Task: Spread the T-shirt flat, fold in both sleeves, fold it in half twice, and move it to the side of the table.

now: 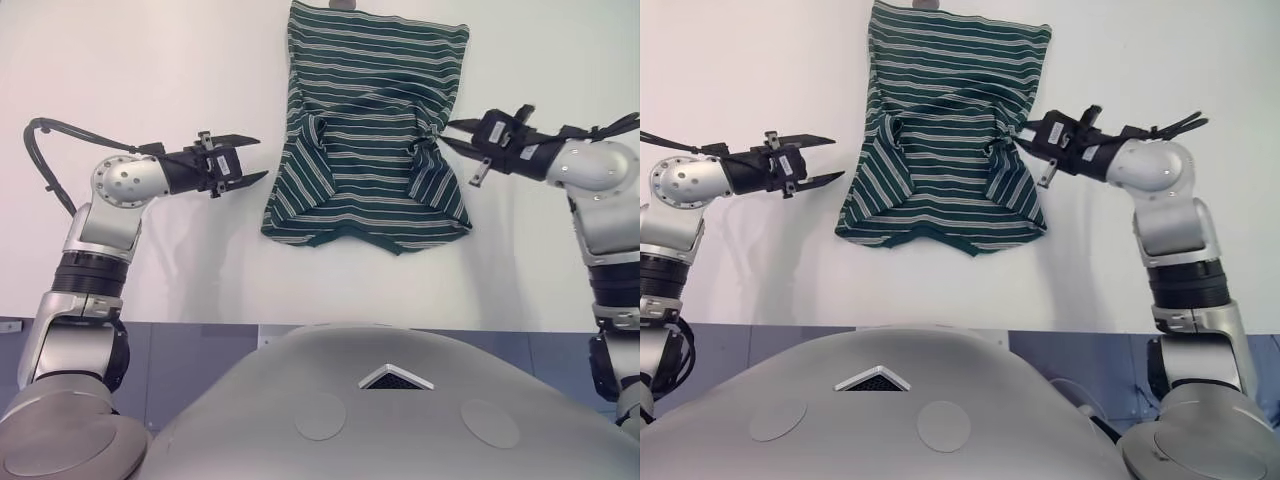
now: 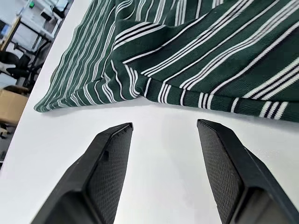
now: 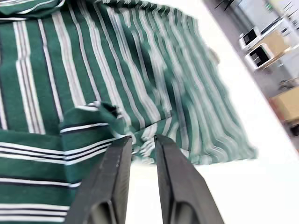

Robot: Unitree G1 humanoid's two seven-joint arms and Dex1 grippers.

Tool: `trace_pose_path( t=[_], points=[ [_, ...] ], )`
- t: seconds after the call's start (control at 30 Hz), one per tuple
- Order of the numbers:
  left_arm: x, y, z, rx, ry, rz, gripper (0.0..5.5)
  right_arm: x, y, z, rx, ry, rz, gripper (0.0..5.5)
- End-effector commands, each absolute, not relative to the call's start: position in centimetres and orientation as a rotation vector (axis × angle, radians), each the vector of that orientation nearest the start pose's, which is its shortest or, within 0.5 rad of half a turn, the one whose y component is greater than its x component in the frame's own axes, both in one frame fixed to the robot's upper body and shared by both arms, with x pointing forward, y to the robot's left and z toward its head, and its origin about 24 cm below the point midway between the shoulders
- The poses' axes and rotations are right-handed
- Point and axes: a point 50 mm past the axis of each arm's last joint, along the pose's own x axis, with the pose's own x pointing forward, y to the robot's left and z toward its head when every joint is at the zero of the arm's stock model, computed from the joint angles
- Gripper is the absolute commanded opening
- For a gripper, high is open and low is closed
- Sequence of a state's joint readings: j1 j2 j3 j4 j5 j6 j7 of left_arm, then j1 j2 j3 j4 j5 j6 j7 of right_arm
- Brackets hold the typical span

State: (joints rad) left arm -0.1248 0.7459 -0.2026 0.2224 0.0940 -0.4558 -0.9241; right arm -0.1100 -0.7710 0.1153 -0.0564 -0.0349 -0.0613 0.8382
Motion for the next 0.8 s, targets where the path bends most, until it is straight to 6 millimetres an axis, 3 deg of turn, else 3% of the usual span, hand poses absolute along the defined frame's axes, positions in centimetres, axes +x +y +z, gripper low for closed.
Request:
trace_pose_path(
  t=[0.03, 0.1, 0.2, 0.27, 0.47, 0.6, 0.73, 0.8],
  points=[
    [22.8, 21.7, 5.7, 1.131, -0.030, -1.271, 2.71, 23.2, -24.2, 9.7, -1.139, 0.056, 1.044, 0.92],
    [22.1, 21.8, 5.0, 1.216, -0.077, -1.339, 3.19, 21.2, -25.3, 7.8, -1.255, 0.055, 1.184, 0.92],
    [21.0, 22.2, 3.5, 1.244, -0.069, -1.399, 3.22, 18.9, -27.5, 5.2, -1.269, 0.130, 1.278, 0.92],
    [20.4, 22.9, 2.8, 1.256, -0.044, -1.428, 3.22, 18.4, -28.0, 4.6, -1.277, 0.118, 1.313, 0.92],
    [19.6, 23.1, 2.5, 1.278, -0.081, -1.514, 3.22, 16.9, -25.9, 3.5, -1.222, -0.036, 1.375, 0.92],
    [19.5, 22.5, 2.4, 1.282, -0.117, -1.547, 3.22, 16.9, -25.5, 2.6, -1.245, -0.037, 1.397, 0.92],
    [18.4, 22.5, 1.6, 1.276, -0.099, -1.617, 2.69, 17.1, -25.2, 2.4, -1.244, -0.026, 1.397, 0.08],
    [17.8, 22.4, 1.2, 1.273, -0.097, -1.659, 2.68, 16.9, -24.9, 2.4, -1.233, -0.024, 1.422, 0.04]
  ],
)
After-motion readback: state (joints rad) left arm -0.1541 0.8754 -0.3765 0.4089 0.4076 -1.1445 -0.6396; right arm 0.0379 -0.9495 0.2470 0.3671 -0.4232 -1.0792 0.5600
